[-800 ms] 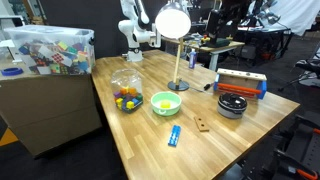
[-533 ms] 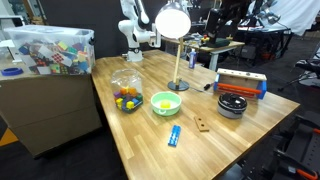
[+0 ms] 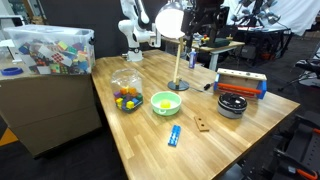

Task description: Put the Lego on the tool box

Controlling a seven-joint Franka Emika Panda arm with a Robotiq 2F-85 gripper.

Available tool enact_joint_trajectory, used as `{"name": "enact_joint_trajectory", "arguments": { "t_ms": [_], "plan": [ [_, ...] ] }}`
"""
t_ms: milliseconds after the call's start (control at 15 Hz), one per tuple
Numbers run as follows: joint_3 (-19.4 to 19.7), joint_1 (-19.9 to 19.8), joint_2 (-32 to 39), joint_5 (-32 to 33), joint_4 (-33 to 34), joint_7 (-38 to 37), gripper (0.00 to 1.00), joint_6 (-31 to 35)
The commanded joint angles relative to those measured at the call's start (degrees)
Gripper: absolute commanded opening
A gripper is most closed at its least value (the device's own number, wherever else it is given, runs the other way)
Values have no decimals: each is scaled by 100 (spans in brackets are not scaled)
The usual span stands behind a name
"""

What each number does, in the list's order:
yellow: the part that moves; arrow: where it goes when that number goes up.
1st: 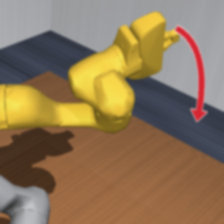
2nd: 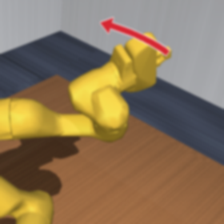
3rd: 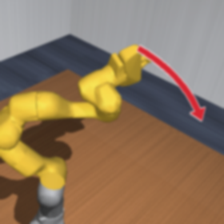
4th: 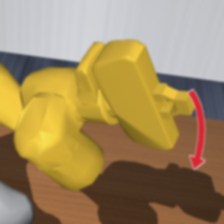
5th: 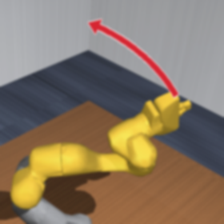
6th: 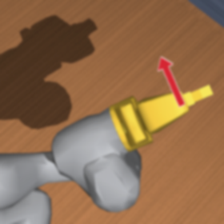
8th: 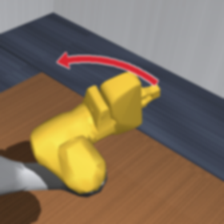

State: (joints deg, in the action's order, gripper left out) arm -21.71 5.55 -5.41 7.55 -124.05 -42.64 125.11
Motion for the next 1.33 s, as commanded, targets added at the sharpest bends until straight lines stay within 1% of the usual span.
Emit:
{"name": "enact_joint_trajectory", "arguments": {
  "t_ms": [0, 400, 533, 667, 800, 1000, 1133, 1200, 1267],
  "plan": [
    [280, 293, 92, 0, 71, -10, 100, -20],
    [341, 356, 75, 12, 60, -8, 100, -17],
    [398, 343, 218, 63, 93, -197, 100, -26],
    [468, 366, 404, -89, 164, -612, 100, -17],
    [484, 440, 614, -139, 267, -1406, 100, -168],
    [464, 680, 903, -719, 366, -2114, 100, -258],
    [448, 844, 1040, -1293, 354, -2267, 100, -184],
    [507, 885, 919, -956, 197, -2126, 100, -27],
    [499, 939, 973, -1099, 209, -2200, 100, -26]
  ]
}}
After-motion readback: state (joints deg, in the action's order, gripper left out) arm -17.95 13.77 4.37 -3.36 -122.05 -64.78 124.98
